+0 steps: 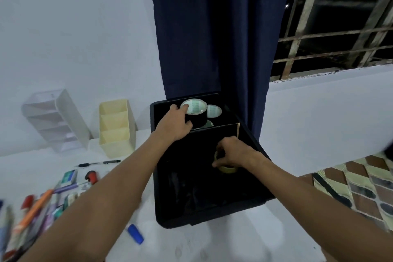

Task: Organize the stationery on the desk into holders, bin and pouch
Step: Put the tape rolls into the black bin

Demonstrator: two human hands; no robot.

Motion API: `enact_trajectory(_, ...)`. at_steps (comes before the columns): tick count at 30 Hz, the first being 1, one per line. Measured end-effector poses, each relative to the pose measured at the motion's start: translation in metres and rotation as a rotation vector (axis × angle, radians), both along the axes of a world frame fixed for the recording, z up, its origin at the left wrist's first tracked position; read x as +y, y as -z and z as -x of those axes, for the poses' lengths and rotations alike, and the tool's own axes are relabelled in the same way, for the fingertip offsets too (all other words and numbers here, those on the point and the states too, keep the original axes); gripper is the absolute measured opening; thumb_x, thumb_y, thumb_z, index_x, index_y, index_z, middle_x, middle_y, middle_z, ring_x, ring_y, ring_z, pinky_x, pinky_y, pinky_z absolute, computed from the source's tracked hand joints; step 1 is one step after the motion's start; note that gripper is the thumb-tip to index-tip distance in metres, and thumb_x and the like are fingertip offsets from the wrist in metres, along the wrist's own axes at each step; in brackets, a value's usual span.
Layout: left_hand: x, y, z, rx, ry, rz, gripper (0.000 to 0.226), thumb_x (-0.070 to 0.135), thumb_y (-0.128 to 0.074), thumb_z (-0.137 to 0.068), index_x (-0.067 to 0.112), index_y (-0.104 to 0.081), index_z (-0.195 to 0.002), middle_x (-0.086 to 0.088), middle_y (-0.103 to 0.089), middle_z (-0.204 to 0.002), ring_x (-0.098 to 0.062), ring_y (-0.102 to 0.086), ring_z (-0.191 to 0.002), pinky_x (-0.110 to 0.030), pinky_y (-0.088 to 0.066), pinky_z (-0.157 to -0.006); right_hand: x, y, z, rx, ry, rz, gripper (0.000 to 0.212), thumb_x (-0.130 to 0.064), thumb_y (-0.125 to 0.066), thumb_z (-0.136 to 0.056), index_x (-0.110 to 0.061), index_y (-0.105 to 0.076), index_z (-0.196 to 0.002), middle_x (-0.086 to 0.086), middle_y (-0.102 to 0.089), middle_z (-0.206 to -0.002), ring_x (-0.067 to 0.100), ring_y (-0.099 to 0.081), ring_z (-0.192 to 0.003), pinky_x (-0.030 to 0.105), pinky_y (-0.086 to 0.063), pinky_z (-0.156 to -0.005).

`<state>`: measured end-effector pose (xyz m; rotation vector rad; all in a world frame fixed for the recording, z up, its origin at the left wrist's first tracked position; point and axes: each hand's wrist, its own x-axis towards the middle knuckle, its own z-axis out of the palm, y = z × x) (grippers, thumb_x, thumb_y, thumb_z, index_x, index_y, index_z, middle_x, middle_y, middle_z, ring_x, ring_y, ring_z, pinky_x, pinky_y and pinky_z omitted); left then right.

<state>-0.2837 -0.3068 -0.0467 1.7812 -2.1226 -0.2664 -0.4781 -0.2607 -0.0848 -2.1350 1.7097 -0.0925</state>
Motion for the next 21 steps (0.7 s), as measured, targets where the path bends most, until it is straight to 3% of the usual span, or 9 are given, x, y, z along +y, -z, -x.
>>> enact_trajectory(4,0.012,-0.014,-0.022,0.017,0.010,0.039,0.044,0.025,-0.058,-0.087,0.015,-0.055,-0.129,-0.010,-0.046,-0.121,-0.024,-0.054,-0.108,-0.031,-0.043,-0.095,-0.010,-0.021,-0.033,-0.054,-0.063,0.116,0.041,-0.043,-0.077,-0.073,-0.012,-0.067,-0.098,0.004,-0.063,-0.093,0.020,-0.062,-0.086,0.031,-0.053,-0.074)
enact_trajectory(9,0.029,-0.037,-0.068,0.008,-0.059,0.097,0.041,0.024,-0.057,-0.088,0.014,-0.057,-0.128,-0.012,-0.049,-0.122,-0.024,-0.056,-0.106,-0.028,-0.040,-0.094,-0.008,-0.053,-0.093,-0.173,-0.175,0.247,0.027,-0.036,-0.070,-0.081,-0.009,-0.068,-0.087,0.001,-0.062,-0.081,0.014,-0.057,-0.073,0.022,-0.039,-0.057)
enact_trajectory(13,0.045,-0.047,-0.125,0.001,-0.192,0.080,0.039,0.029,-0.056,-0.090,0.017,-0.057,-0.127,-0.010,-0.049,-0.126,-0.025,-0.053,-0.113,-0.029,-0.039,-0.093,-0.005,-0.067,-0.148,-0.232,-0.288,0.267,0.027,-0.032,-0.067,-0.083,-0.008,-0.071,-0.095,0.004,-0.068,-0.089,0.015,-0.063,-0.079,0.031,-0.055,-0.073)
enact_trajectory(15,0.057,-0.048,-0.156,-0.009,-0.258,0.077,0.038,0.027,-0.057,-0.090,0.016,-0.058,-0.127,-0.012,-0.051,-0.126,-0.027,-0.053,-0.114,-0.032,-0.040,-0.094,-0.002,-0.068,-0.173,-0.224,-0.334,0.262,0.028,-0.030,-0.065,-0.085,-0.009,-0.070,-0.103,0.005,-0.069,-0.097,0.017,-0.064,-0.086,0.029,-0.054,-0.078)
enact_trajectory(21,0.101,-0.031,-0.253,-0.027,-0.393,-0.038,0.036,0.020,-0.057,-0.090,0.015,-0.059,-0.126,-0.011,-0.053,-0.133,-0.026,-0.051,-0.121,-0.033,-0.039,-0.100,0.010,-0.050,-0.241,-0.202,-0.443,0.196,0.024,-0.024,-0.062,-0.090,-0.009,-0.069,-0.107,0.005,-0.068,-0.103,0.013,-0.059,-0.080,0.021,-0.046,-0.069)
